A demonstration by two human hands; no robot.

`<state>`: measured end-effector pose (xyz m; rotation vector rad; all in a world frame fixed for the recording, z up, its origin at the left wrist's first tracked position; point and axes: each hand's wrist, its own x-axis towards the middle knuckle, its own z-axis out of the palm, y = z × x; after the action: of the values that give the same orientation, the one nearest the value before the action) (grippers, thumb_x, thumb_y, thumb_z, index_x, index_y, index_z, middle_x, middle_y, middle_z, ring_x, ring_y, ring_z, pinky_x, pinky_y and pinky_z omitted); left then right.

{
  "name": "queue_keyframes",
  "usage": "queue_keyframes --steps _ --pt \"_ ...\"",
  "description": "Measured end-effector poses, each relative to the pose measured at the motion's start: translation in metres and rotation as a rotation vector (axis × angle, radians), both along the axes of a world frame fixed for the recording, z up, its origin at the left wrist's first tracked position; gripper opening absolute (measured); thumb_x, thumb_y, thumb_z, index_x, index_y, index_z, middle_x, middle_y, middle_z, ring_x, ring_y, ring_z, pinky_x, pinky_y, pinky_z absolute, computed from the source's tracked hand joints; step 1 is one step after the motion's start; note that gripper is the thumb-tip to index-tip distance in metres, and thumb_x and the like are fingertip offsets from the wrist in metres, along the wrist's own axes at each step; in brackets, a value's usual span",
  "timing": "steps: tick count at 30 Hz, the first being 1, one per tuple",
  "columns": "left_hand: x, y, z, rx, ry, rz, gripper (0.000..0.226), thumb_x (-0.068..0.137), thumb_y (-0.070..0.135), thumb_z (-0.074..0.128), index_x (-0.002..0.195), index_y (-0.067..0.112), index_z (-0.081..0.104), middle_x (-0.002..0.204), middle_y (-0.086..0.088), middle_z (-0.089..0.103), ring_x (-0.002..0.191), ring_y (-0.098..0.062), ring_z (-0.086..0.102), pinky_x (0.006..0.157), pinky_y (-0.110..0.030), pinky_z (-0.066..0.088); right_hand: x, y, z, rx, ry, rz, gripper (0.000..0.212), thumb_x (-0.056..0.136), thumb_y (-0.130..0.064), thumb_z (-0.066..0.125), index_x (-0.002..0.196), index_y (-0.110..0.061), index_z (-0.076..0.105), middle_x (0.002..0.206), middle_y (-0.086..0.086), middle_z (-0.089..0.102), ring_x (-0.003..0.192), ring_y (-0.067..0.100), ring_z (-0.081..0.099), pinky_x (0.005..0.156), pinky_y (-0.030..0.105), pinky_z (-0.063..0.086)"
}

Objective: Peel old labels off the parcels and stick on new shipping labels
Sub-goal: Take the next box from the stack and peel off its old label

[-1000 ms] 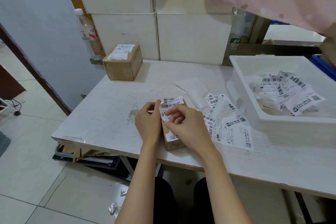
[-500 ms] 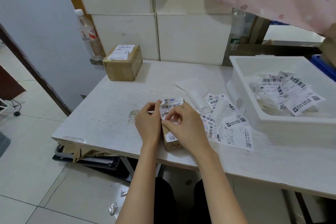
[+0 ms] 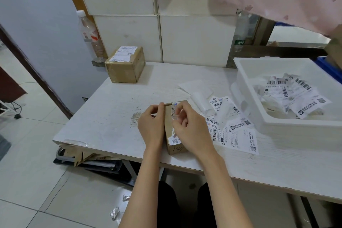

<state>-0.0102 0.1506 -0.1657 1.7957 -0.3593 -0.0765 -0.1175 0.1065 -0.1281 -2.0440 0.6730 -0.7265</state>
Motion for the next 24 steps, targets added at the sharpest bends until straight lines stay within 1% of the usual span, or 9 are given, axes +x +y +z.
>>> queue_keyframes --steps 3,6,8,10,12,15,18,21,24 --pt "-0.001 0.000 0.002 0.011 -0.002 -0.003 0.025 0.094 0.037 0.060 0.073 0.026 0.068 0.072 0.014 0.068 0.072 -0.002 0.061 0.064 -0.017 0.039 0.001 0.003 0.002 -0.067 0.076 0.000 0.021 0.078 -0.023 0.060 0.091 -0.035 0.048 0.069 -0.004 0.051 0.064 0.009 0.050 0.062 0.023 0.041" --pt "-0.002 0.000 0.003 0.005 0.005 0.000 0.025 0.094 0.037 0.060 0.073 0.026 0.068 0.071 0.014 0.067 0.070 -0.001 0.060 0.062 -0.015 0.037 0.005 0.005 -0.002 -0.145 0.113 -0.039 0.018 0.080 -0.027 0.062 0.092 -0.031 0.050 0.063 -0.007 0.047 0.067 0.009 0.048 0.062 0.026 0.041" --pt "-0.002 0.000 0.002 -0.003 0.004 0.003 0.026 0.094 0.038 0.060 0.075 0.024 0.070 0.072 0.014 0.068 0.072 -0.001 0.061 0.064 -0.017 0.040 0.006 0.003 -0.005 -0.127 0.092 -0.054 0.015 0.085 -0.022 0.059 0.093 -0.029 0.049 0.062 -0.009 0.045 0.064 0.007 0.047 0.061 0.027 0.036" --pt "-0.001 0.000 0.000 -0.012 -0.002 0.004 0.027 0.094 0.039 0.059 0.077 0.023 0.072 0.072 0.014 0.069 0.073 -0.001 0.062 0.066 -0.020 0.043 0.006 0.002 -0.006 -0.109 0.074 -0.056 0.020 0.086 -0.013 0.053 0.097 -0.027 0.047 0.062 -0.010 0.042 0.060 0.006 0.044 0.061 0.028 0.033" --pt "-0.001 0.000 -0.001 -0.015 -0.004 0.006 0.027 0.095 0.039 0.058 0.078 0.023 0.072 0.073 0.014 0.069 0.073 -0.001 0.062 0.066 -0.019 0.042 0.005 0.001 -0.006 -0.057 0.037 -0.068 0.028 0.083 -0.006 0.051 0.099 -0.027 0.045 0.061 -0.007 0.042 0.058 0.009 0.045 0.061 0.030 0.037" --pt "-0.002 0.000 0.001 -0.008 -0.007 0.004 0.027 0.095 0.038 0.058 0.077 0.023 0.071 0.073 0.014 0.068 0.072 0.000 0.060 0.064 -0.018 0.039 0.003 0.000 -0.002 0.048 0.000 -0.061 0.030 0.080 -0.003 0.051 0.097 -0.027 0.044 0.059 -0.001 0.045 0.060 0.019 0.050 0.064 0.035 0.043" --pt "-0.001 0.000 0.001 -0.001 -0.014 -0.003 0.026 0.096 0.038 0.058 0.077 0.024 0.070 0.073 0.014 0.068 0.073 0.001 0.060 0.064 -0.016 0.039 0.000 -0.001 0.001 0.073 -0.022 -0.019 0.029 0.081 -0.004 0.054 0.096 -0.026 0.044 0.058 -0.008 0.045 0.056 0.011 0.047 0.068 0.036 0.044" --pt "-0.001 0.000 0.001 0.010 -0.024 -0.003 0.026 0.096 0.038 0.058 0.076 0.026 0.069 0.072 0.015 0.067 0.072 0.003 0.060 0.063 -0.012 0.037 -0.003 -0.002 0.002 0.123 -0.048 0.013 0.030 0.081 -0.004 0.060 0.096 -0.026 0.045 0.067 -0.012 0.049 0.057 0.005 0.045 0.071 0.037 0.046" --pt "-0.001 0.000 0.001 0.007 -0.020 -0.008 0.025 0.095 0.038 0.059 0.074 0.028 0.068 0.072 0.015 0.067 0.070 0.003 0.059 0.060 -0.008 0.036 -0.009 -0.002 0.009 0.299 -0.106 0.083 0.027 0.081 -0.004 0.064 0.096 -0.019 0.048 0.077 -0.009 0.056 0.059 0.000 0.050 0.071 0.030 0.046"
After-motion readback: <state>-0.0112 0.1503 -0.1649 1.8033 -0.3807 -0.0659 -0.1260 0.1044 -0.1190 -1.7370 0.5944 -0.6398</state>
